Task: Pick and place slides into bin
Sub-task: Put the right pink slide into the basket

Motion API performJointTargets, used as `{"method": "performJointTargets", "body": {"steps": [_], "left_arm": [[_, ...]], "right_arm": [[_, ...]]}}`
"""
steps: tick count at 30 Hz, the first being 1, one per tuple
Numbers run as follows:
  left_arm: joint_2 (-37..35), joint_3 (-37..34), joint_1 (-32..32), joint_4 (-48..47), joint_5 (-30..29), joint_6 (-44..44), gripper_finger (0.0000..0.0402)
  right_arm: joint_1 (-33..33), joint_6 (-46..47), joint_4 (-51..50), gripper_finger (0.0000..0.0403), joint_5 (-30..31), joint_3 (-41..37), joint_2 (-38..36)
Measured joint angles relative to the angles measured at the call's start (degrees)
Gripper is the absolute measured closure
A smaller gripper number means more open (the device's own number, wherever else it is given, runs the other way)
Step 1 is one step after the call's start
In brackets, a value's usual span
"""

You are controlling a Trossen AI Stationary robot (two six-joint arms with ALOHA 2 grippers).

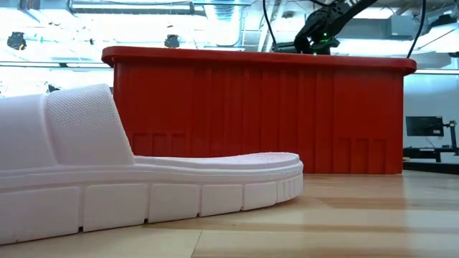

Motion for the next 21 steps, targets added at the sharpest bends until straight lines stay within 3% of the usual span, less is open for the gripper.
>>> {"method": "performJointTargets", "body": {"steps": [4, 9, 14, 21], "left_arm": [[0.01, -0.02, 0.0, -0.18, 0.0, 0.0, 0.0266], [0.0, -0.02, 0.0, -1.89, -0.02, -0.03, 0.0266], [0.02, -0.02, 0.0, -2.73, -0.02, -0.35, 0.0266], [0.02, -0.02, -0.02, -2.71, -0.02, -0.39, 0.0266]], "right_arm": [[-0.04, -0.01, -0.12, 0.0302, -0.21, 0.11, 0.67], [0.27, 1.1, -3.24, 0.0389, 0.14, 0.2, 4.38], [1.61, 3.02, -3.63, 0.0398, 1.92, 0.17, 8.1], [2.44, 3.07, -1.56, 0.0401, 0.71, 0.44, 7.07]]}}
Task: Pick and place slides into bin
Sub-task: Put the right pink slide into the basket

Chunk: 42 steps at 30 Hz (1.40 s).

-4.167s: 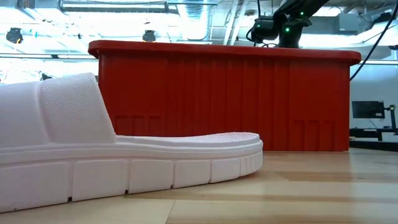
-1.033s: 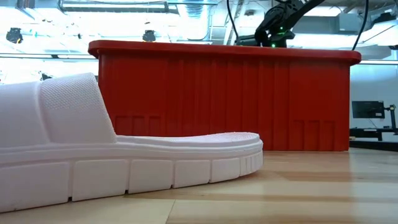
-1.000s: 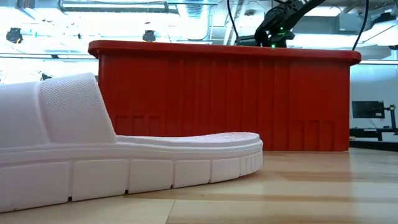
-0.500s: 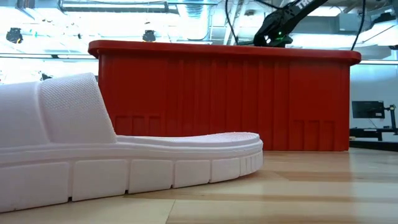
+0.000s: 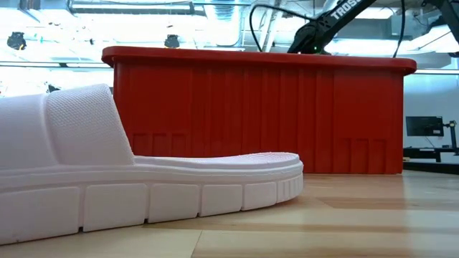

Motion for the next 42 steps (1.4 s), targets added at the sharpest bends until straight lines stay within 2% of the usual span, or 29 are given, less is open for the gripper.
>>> {"method": "performJointTargets", "body": {"steps": [13, 24, 34, 42], "left_arm": [[0.0, 0.0, 0.02, -0.26, 0.0, -1.66, 0.0266], [0.0, 0.0, 0.02, -0.35, 0.02, -2.19, 0.0266], [0.0, 0.0, 0.0, -0.31, 0.02, -2.23, 0.0266], [0.0, 0.0, 0.02, -0.34, 0.02, -2.23, 0.0266]], "right_arm": [[0.21, 0.44, -0.19, 0.0402, -1.18, 3.03, -5.28], [1.61, 0.39, -1.42, 0.0403, -0.72, 3.03, -5.34], [3.82, -0.66, 4.3, 0.0403, -0.48, 3.05, -5.34], [0.76, -1.02, 3.53, 0.0403, -1.5, 3.07, -5.32]]}}
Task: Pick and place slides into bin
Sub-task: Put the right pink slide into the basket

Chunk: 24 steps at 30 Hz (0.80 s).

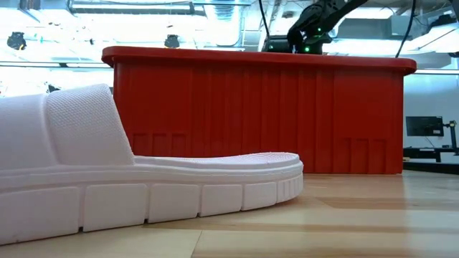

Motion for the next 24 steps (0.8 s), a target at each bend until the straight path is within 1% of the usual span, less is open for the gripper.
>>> {"method": "performJointTargets", "body": {"steps": [4, 9, 16, 24], "left_arm": [[0.0, 0.0, 0.0, -1.08, 0.01, -0.09, 0.0266], [-0.02, 0.0, -0.02, -1.93, 0.02, -1.73, 0.0266], [-0.02, 0.0, 0.0, -2.48, 0.02, -2.33, 0.0266], [-0.02, 0.0, 0.0, -2.5, 0.02, -2.51, 0.0266]], "right_arm": [[-3.16, -1.13, -1.86, 0.0403, -0.39, 0.0, 0.04], [-5.55, -2.1, -3.0, 0.0399, -1.01, 0.0, 0.04], [-6.54, -2.91, -6.07, 0.0359, -3.5, 0.02, 0.07], [-6.6, -3.55, -8.47, 0.033, -3.14, 0.0, 0.07]]}}
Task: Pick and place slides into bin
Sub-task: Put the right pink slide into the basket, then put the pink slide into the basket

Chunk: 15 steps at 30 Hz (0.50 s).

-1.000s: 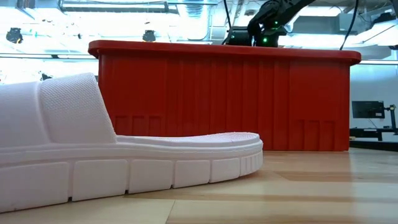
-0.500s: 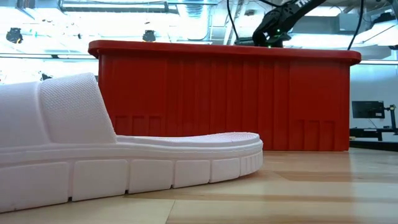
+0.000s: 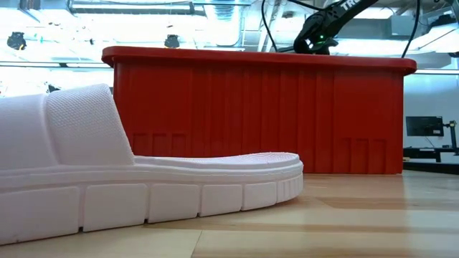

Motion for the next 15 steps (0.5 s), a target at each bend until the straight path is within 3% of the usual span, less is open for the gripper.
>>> {"method": "performJointTargets", "body": {"steps": [9, 15], "left_arm": [[0.02, 0.0, 0.0, 0.0, 0.0, -0.48, 0.0266], [0.02, 0.0, -0.02, 0.0, 0.0, -0.48, 0.0266]], "right_arm": [[1.93, 0.44, -0.37, 0.0302, 0.72, 0.0, -0.02], [2.65, 0.87, 0.76, 0.026, 0.89, 0.0, -0.04]]}}
